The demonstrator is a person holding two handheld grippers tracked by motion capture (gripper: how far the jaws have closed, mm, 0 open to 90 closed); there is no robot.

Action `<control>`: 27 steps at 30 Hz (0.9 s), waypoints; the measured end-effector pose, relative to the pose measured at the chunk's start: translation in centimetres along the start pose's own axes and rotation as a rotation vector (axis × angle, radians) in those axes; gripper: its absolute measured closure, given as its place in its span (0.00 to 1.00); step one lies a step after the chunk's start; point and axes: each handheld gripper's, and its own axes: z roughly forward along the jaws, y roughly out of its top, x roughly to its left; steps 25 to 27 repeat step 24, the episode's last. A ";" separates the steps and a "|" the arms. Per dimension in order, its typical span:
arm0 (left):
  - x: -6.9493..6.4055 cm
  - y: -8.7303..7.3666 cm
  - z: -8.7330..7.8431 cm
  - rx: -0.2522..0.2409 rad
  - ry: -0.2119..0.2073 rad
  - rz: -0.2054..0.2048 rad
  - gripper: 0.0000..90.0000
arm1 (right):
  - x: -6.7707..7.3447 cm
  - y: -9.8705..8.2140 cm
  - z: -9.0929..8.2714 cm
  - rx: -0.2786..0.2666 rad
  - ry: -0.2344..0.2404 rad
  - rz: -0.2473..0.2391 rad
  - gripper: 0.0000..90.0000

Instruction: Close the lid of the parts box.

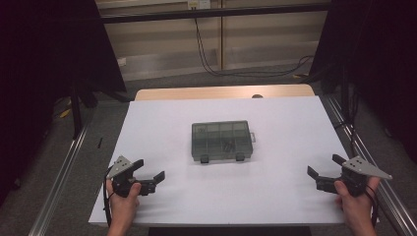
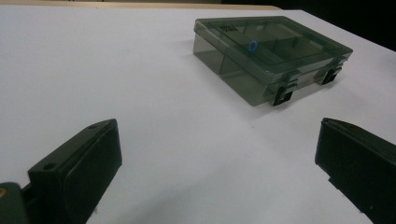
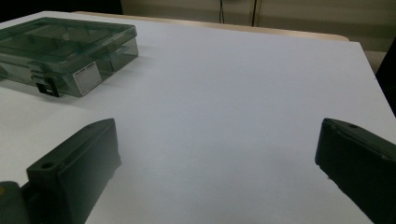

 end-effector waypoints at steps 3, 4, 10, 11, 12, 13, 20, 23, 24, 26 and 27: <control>-0.1 -0.2 0.1 0.000 0.003 0.003 0.00 | 0.0 -0.1 0.1 -0.003 -0.001 0.001 0.00; -0.1 -0.2 0.2 -0.003 0.003 -0.002 0.00 | 0.0 -0.1 0.1 -0.004 -0.001 0.000 0.00; 0.0 -0.3 0.0 -0.007 -0.001 -0.003 0.01 | 0.1 -0.2 0.0 -0.008 -0.004 0.004 0.00; 0.0 -0.3 0.1 -0.007 -0.001 -0.005 0.01 | 0.0 -0.2 0.0 -0.008 -0.003 0.005 0.00; 0.0 -0.3 0.1 -0.008 -0.001 -0.009 0.01 | 0.1 -0.2 0.1 -0.008 -0.004 0.003 0.00; 0.0 -0.3 0.1 -0.005 -0.003 -0.007 0.01 | 0.1 -0.2 0.1 -0.009 -0.005 0.001 0.00; 0.1 -0.3 0.2 0.001 0.000 -0.013 0.01 | 0.2 -0.2 0.1 -0.005 -0.005 -0.010 0.00; 0.1 -0.3 0.3 0.005 0.001 -0.017 0.01 | 0.2 -0.2 0.1 -0.001 -0.007 -0.010 0.00; 0.1 -0.3 0.3 0.008 -0.001 -0.016 0.01 | 0.2 -0.2 0.2 0.000 -0.010 -0.008 0.00; 0.1 -0.3 0.3 0.008 -0.001 -0.016 0.01 | 0.2 -0.2 0.2 0.000 -0.010 -0.008 0.00; 0.1 -0.3 0.3 0.008 -0.001 -0.016 0.01 | 0.2 -0.2 0.2 0.000 -0.010 -0.008 0.00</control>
